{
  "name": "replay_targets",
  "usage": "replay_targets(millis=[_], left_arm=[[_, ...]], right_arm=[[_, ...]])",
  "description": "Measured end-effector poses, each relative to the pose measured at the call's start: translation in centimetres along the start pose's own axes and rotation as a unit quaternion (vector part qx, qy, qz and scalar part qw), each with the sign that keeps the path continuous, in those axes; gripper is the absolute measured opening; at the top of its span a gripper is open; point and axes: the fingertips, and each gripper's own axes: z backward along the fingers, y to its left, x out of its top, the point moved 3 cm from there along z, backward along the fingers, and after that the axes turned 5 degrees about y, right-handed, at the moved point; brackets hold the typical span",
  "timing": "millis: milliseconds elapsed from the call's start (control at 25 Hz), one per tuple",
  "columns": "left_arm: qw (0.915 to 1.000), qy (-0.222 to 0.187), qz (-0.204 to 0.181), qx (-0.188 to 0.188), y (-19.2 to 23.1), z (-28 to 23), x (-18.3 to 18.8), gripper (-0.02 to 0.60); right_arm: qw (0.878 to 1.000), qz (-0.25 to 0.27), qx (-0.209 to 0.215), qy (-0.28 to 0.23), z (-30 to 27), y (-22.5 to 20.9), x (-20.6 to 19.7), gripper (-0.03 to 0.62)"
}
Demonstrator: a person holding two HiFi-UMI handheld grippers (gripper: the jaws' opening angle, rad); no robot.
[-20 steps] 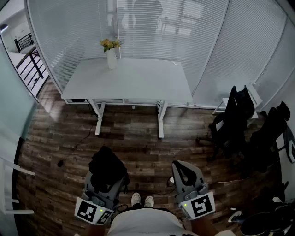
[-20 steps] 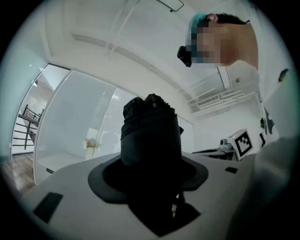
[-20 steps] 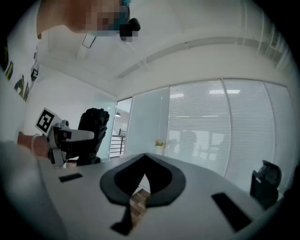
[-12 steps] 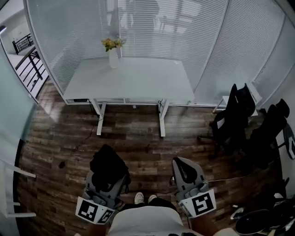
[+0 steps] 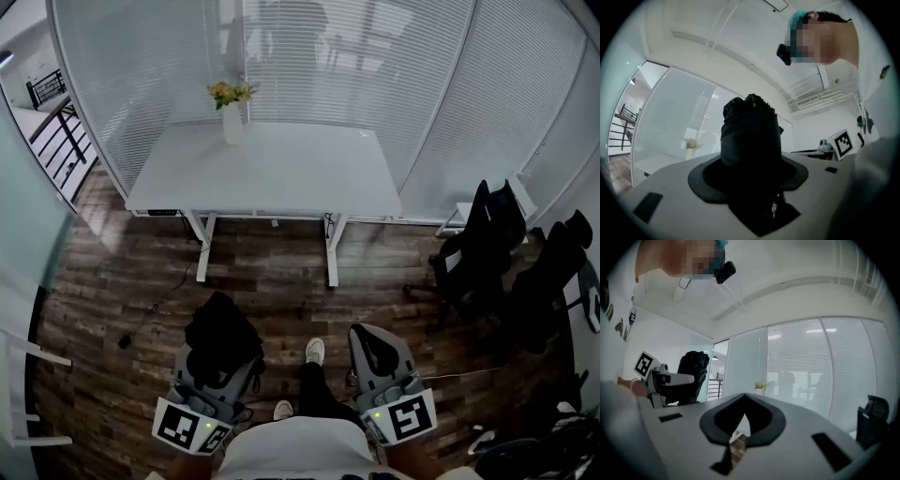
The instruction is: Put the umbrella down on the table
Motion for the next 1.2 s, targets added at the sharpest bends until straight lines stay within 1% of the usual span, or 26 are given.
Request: replay_targets(millis=[200, 320, 520, 680, 800, 960, 1200], left_arm=[[1.0000, -0.002, -0.001, 0.005, 1.4, -5.5, -0.4, 0.267], [0.9999, -0.004, -0.010, 0.007, 2.2, -10.1, -0.1, 0.268], [0.9999, -0.001, -0.008, 0.014, 3.5, -18.0, 0.3, 0.267], [0.9998, -0.005, -0.015, 0.015, 4.0, -24.4, 0.8, 0.267], [0.9997, -0.008, -0.015, 0.015, 4.6, -28.4, 0.9, 0.267], [0.9997, -0.013, -0.011, 0.017, 5.7, -32.4, 0.7, 0.267], [0.9997, -0.007, -0.014, 0.018, 7.0, -36.5, 0.5, 0.267]], right_arm=[[1.000, -0.006, 0.003, -0.007, -3.9, -4.6, -0.5, 0.009], [1.000, -0.010, 0.007, -0.010, -6.8, -8.4, -0.5, 0.009], [1.000, -0.010, 0.009, -0.006, -11.2, -15.2, -0.2, 0.009], [1.000, -0.009, 0.007, -0.013, -14.4, -21.0, 0.0, 0.009], [1.000, -0.006, 0.006, -0.003, -16.6, -24.5, -0.4, 0.009], [1.000, -0.002, 0.006, -0.004, -19.4, -27.8, -0.5, 0.009], [1.000, -0.014, 0.009, 0.006, -22.1, -30.7, -1.3, 0.009]])
